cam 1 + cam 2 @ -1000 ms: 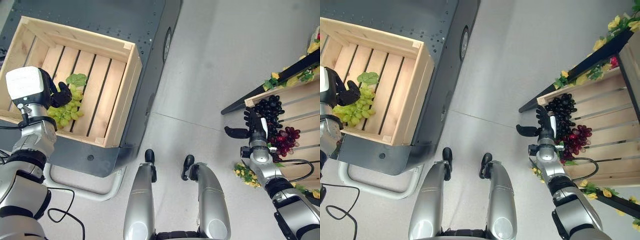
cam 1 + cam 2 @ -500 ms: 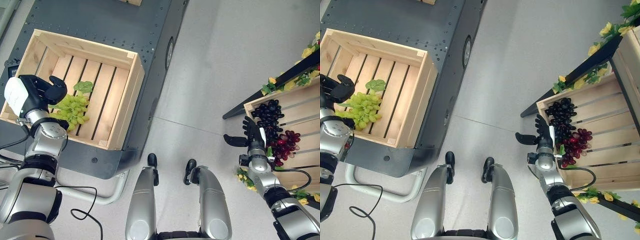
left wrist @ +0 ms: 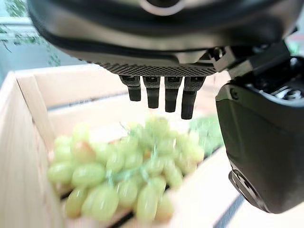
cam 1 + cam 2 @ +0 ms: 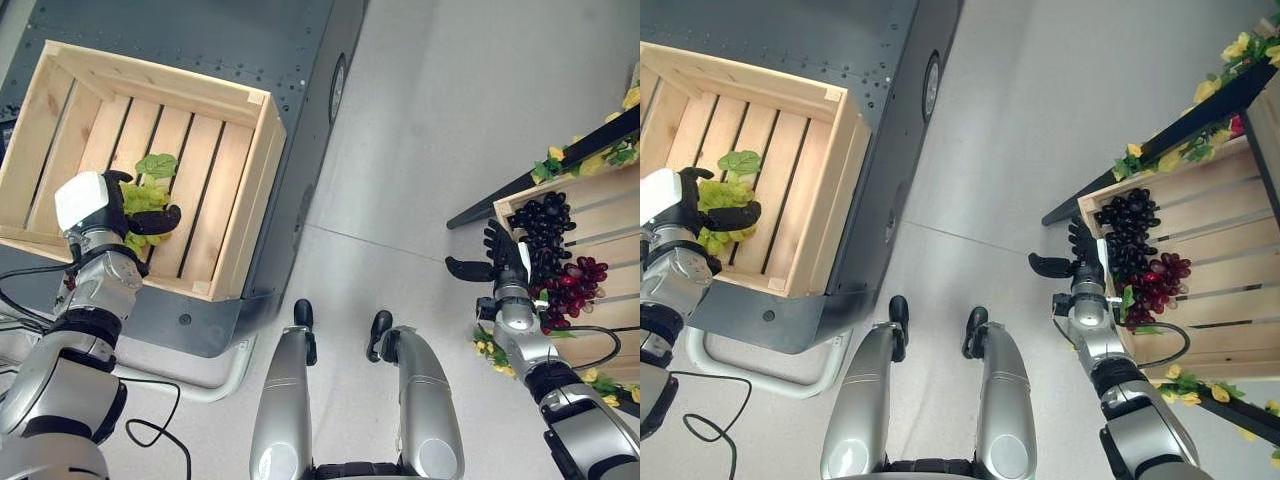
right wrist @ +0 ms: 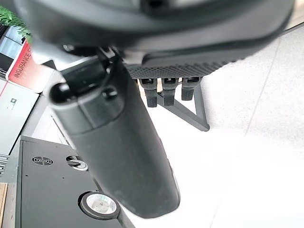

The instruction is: Pick up the fruits from the basket on one side to the basket on the other side

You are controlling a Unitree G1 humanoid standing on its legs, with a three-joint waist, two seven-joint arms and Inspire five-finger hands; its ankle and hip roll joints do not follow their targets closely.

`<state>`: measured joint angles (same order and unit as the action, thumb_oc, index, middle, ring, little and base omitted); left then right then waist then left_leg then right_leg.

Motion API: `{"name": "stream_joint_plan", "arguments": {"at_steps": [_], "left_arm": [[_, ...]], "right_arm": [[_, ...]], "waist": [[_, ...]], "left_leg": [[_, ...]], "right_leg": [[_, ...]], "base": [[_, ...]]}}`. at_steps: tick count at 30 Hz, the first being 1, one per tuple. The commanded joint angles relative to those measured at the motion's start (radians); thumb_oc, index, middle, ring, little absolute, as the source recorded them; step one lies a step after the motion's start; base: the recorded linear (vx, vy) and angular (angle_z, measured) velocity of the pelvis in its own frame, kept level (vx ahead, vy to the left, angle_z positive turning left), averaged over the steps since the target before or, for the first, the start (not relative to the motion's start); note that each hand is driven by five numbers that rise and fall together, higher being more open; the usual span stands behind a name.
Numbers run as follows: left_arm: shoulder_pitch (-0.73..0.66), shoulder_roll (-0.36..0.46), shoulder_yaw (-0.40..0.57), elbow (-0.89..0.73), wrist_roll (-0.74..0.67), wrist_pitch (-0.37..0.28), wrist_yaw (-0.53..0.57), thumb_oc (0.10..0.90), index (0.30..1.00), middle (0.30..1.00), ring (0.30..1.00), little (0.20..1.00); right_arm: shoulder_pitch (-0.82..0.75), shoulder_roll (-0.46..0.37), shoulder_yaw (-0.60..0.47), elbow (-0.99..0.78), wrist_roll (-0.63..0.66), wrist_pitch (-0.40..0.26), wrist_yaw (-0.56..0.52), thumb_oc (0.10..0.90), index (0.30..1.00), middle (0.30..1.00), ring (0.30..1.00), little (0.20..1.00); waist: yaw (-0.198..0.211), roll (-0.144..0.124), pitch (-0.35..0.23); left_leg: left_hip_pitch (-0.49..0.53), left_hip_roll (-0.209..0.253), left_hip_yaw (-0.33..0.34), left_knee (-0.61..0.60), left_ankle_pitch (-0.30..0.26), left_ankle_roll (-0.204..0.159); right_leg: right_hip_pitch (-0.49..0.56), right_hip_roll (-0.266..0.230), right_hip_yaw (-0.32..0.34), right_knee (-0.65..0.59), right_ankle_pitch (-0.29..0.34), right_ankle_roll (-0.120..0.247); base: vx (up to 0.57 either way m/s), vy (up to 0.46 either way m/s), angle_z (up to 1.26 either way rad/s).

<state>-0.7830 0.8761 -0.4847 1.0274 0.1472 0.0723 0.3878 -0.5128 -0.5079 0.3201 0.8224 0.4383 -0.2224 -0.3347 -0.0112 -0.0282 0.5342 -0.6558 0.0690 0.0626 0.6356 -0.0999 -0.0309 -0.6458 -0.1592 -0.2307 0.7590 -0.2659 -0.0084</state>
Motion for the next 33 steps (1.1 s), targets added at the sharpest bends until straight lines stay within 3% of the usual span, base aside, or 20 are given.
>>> {"name": "stream_joint_plan", "arguments": {"at_steps": [1,10,13,21,28,33], "left_arm": [[-0.074,0.102,0.045,0.018,0.031,0.009,0.026,0.800,0.900,0.900,0.900,0.900],[-0.120,0.117,0.001,0.078,0.123,0.103,0.041,0.800,0.900,0.900,0.900,0.900],[-0.141,0.123,-0.039,0.122,0.177,0.193,0.050,0.800,0.900,0.900,0.900,0.900],[-0.178,0.107,-0.119,0.184,0.285,0.343,-0.023,0.800,0.900,0.900,0.900,0.900],[-0.197,0.091,-0.153,0.213,0.309,0.382,-0.104,0.800,0.900,0.900,0.900,0.900],[-0.196,0.070,-0.125,0.213,0.121,0.362,-0.155,0.800,0.900,0.900,0.900,0.900]], "right_arm": [[-0.029,-0.098,-0.032,-0.018,0.000,-0.052,0.007,0.800,0.900,0.900,0.900,0.900],[-0.048,-0.098,-0.012,-0.017,0.024,-0.059,0.025,0.800,0.900,0.900,0.900,0.900],[-0.060,-0.094,0.001,-0.006,0.030,-0.064,0.030,0.800,0.900,0.900,0.900,0.900],[-0.094,-0.094,0.016,0.028,0.049,-0.069,0.042,0.800,0.900,0.900,0.900,0.900],[-0.111,-0.093,0.025,0.049,0.060,-0.076,0.053,0.800,0.900,0.900,0.900,0.900],[-0.119,-0.088,0.021,0.050,0.059,-0.071,0.051,0.800,0.900,0.900,0.900,0.900]], "waist": [[-0.001,0.031,-0.014],[0.001,0.010,-0.014],[0.001,0.005,-0.014],[0.004,-0.008,-0.014],[0.001,-0.012,-0.014],[0.002,-0.015,-0.014]], "left_leg": [[0.085,-0.058,0.060,-0.022,-0.094,0.072],[0.056,-0.050,0.060,-0.026,-0.089,0.073],[0.046,-0.048,0.060,-0.025,-0.087,0.071],[0.031,-0.045,0.056,-0.031,-0.080,0.066],[0.019,-0.041,0.060,-0.029,-0.080,0.067],[0.012,-0.042,0.058,-0.031,-0.079,0.067]], "right_leg": [[0.072,0.040,0.031,-0.040,0.006,-0.025],[0.044,0.044,0.025,-0.045,0.015,-0.021],[0.036,0.045,0.023,-0.045,0.015,-0.021],[0.023,0.045,0.017,-0.049,0.022,-0.021],[0.010,0.044,0.018,-0.047,0.023,-0.021],[0.005,0.044,0.015,-0.048,0.024,-0.019]], "base": [[0.00,0.000,0.00],[0.00,0.000,0.00],[0.00,0.000,0.00],[0.00,0.000,0.00],[0.00,0.000,0.00],[0.00,0.000,0.00]]}}
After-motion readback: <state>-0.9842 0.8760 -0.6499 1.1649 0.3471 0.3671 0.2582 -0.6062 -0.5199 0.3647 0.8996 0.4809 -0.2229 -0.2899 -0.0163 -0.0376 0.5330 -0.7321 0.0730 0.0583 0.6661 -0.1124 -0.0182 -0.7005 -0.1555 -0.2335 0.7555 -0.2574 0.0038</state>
